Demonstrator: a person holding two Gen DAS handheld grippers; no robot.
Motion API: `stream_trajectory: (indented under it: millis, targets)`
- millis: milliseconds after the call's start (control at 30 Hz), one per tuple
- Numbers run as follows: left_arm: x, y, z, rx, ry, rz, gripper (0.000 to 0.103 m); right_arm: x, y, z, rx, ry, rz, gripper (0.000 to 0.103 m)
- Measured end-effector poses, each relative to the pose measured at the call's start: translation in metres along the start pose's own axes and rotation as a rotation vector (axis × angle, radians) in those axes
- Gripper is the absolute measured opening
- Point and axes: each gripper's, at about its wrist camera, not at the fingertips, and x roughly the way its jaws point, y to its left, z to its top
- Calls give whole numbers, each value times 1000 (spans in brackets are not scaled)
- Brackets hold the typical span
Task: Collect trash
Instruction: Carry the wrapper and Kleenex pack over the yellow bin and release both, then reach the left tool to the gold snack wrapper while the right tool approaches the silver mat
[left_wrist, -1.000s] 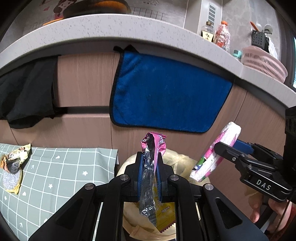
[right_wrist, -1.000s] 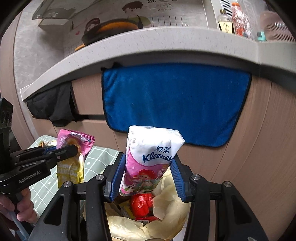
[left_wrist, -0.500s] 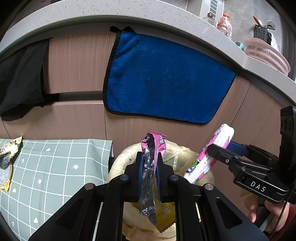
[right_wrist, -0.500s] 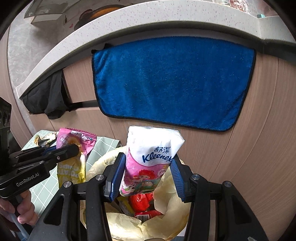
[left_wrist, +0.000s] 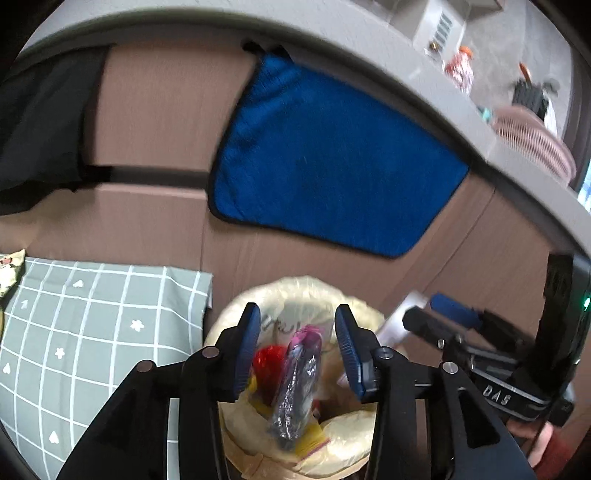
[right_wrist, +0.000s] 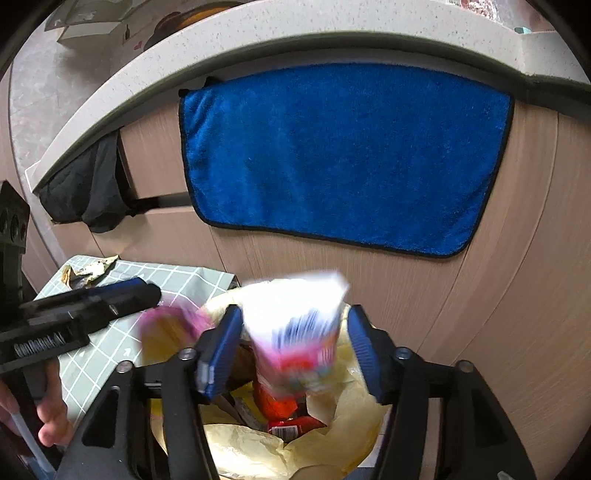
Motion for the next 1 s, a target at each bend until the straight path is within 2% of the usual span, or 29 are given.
stream_trajectory:
  millis: [233,367,533,733,1000]
  targets:
    - [-57,-5,10,113,-132,154,46,-31,18,16,-33,-82,-9,63]
    - [-95,0,14,132,-187,220,46,-64,50,30,-117,-176,-42,63]
    - [-158,21,21,128,-278,269,46,-101,95,51,-164,-281,-22,63]
    - [-224,65,25,112,-369,343,46,-102,146,72,-174,-261,92,63]
    - [-280,136,19,66,-419,469,46,-83,240,80,-268,-247,184,63]
